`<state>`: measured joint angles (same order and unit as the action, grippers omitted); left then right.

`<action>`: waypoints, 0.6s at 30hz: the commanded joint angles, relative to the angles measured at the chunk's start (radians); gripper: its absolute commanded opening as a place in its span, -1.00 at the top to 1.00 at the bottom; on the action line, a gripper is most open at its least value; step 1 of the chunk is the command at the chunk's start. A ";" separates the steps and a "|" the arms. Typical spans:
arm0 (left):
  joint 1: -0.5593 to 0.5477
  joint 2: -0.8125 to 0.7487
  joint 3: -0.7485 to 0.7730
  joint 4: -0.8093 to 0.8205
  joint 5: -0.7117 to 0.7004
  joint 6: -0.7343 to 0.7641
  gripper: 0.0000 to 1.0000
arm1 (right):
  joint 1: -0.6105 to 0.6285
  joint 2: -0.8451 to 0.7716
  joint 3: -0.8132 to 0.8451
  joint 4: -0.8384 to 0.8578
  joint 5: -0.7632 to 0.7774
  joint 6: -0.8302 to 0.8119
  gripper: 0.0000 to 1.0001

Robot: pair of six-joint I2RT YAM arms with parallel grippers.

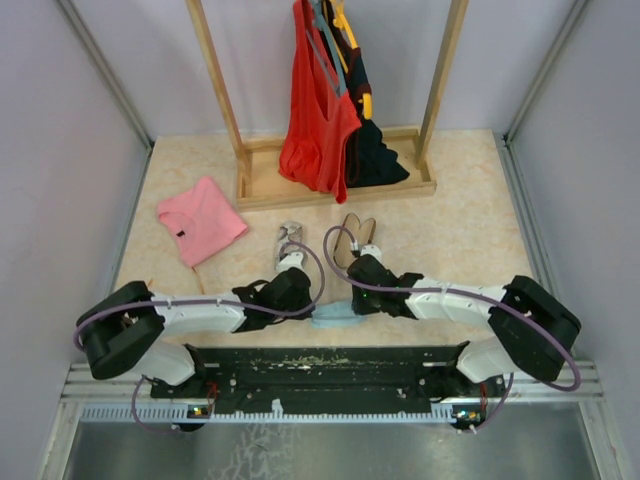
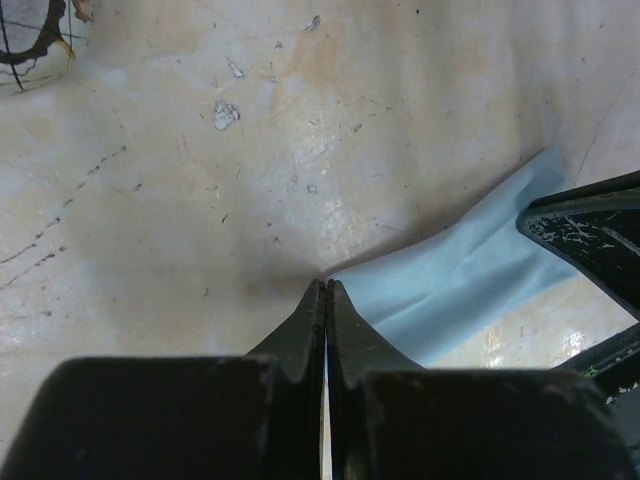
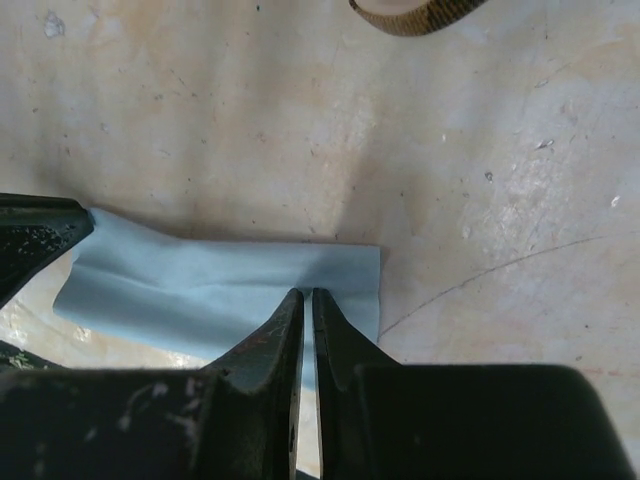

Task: Organize the sunglasses
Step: Fold the glasses cleaning cloth at the center of the board.

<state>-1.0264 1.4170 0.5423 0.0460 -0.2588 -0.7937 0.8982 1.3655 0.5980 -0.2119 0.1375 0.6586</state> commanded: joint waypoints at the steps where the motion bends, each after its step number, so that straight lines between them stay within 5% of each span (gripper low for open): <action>1: 0.017 0.027 0.004 0.020 0.013 0.041 1.00 | -0.007 0.030 0.024 0.047 0.048 0.014 0.84; 15: 0.060 0.032 0.066 -0.034 0.037 0.151 0.99 | -0.013 0.016 0.054 0.007 0.075 0.017 0.88; 18: 0.060 -0.010 0.044 -0.054 0.032 0.141 0.78 | -0.014 -0.027 0.051 -0.012 0.098 0.013 0.84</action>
<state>-0.9722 1.4620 0.5949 0.0425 -0.2348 -0.6712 0.8936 1.4071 0.6289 -0.1944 0.1806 0.6746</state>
